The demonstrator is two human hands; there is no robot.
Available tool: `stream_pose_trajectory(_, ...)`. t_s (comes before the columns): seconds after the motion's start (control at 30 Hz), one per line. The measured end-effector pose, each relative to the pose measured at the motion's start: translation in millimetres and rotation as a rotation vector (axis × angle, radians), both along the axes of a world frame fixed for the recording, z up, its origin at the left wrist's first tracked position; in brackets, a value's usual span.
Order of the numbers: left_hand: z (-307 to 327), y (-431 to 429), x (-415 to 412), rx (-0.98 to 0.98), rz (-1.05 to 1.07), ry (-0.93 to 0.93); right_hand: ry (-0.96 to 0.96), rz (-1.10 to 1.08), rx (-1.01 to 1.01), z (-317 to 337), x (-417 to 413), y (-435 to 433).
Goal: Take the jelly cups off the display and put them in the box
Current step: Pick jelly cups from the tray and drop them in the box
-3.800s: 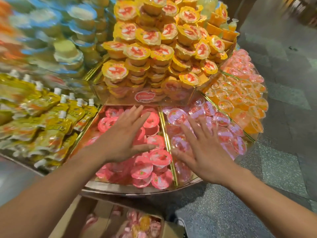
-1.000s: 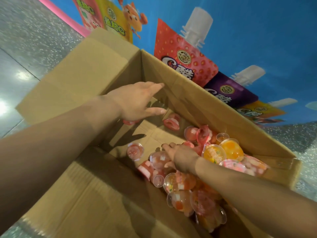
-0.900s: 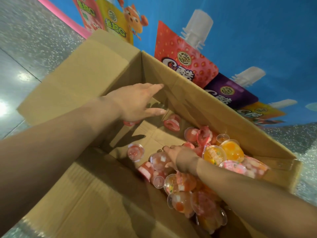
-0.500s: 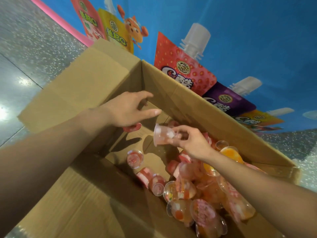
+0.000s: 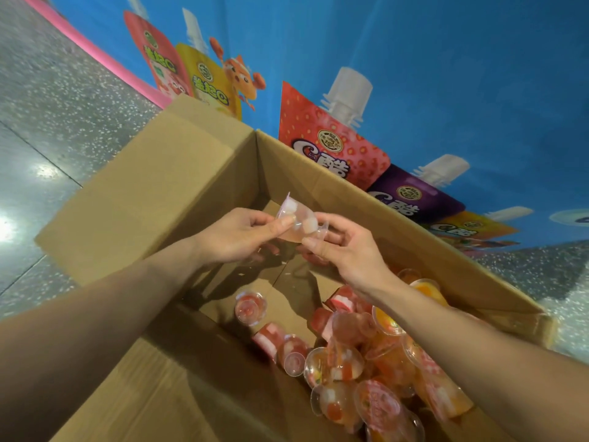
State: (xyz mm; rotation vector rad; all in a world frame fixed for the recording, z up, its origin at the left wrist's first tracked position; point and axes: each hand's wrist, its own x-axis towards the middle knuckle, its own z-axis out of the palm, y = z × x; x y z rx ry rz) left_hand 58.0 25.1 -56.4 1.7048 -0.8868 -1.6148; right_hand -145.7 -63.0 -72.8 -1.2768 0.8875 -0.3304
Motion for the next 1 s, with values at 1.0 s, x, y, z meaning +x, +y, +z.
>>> stream_pose_trajectory(1.0, -18.5, -16.0, -8.8, -0.062, 0.194, -0.047, 1.230, 0.754, -0.687, -30.8, -69.6, -38.7)
